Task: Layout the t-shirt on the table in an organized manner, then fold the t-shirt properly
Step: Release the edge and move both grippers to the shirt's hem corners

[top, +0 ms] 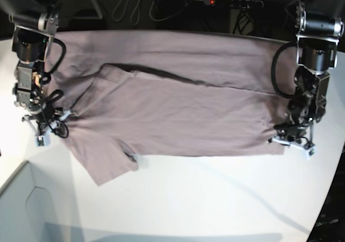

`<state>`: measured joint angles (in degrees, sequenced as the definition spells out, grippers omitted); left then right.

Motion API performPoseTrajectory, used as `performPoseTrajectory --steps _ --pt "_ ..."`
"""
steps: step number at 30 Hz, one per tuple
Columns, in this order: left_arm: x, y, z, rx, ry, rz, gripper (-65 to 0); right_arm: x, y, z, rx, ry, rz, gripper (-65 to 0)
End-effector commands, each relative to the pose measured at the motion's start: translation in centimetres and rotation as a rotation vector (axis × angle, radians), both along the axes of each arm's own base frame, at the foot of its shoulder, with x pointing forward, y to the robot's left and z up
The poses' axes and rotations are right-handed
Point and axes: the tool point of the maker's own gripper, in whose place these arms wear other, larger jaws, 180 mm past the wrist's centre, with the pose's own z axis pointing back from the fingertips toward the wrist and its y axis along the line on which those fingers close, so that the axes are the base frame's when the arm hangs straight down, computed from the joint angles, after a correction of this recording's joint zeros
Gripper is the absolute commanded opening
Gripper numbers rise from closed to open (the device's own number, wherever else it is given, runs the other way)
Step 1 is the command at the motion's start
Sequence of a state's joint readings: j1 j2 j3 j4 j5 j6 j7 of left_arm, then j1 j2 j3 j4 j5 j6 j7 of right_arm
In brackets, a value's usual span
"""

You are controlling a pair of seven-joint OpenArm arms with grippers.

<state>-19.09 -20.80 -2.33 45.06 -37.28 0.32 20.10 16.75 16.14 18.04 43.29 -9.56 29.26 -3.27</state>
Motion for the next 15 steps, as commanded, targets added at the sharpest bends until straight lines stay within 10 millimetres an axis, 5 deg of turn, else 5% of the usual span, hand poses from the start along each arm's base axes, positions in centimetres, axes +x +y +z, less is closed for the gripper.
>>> performPoseTrajectory --steps 1,10,15 --pt "1.1 1.0 2.2 0.007 -0.062 0.011 -65.0 1.8 -0.8 3.2 -0.021 -0.105 0.002 -65.0" --pt "-2.3 1.7 3.6 -0.011 -0.095 0.022 -65.0 -2.7 -0.2 6.0 -0.154 -0.182 0.087 -65.0" --pt "-4.3 1.5 2.0 -0.009 -0.053 0.018 -65.0 -6.0 1.1 5.5 -0.171 -0.163 0.122 -65.0"
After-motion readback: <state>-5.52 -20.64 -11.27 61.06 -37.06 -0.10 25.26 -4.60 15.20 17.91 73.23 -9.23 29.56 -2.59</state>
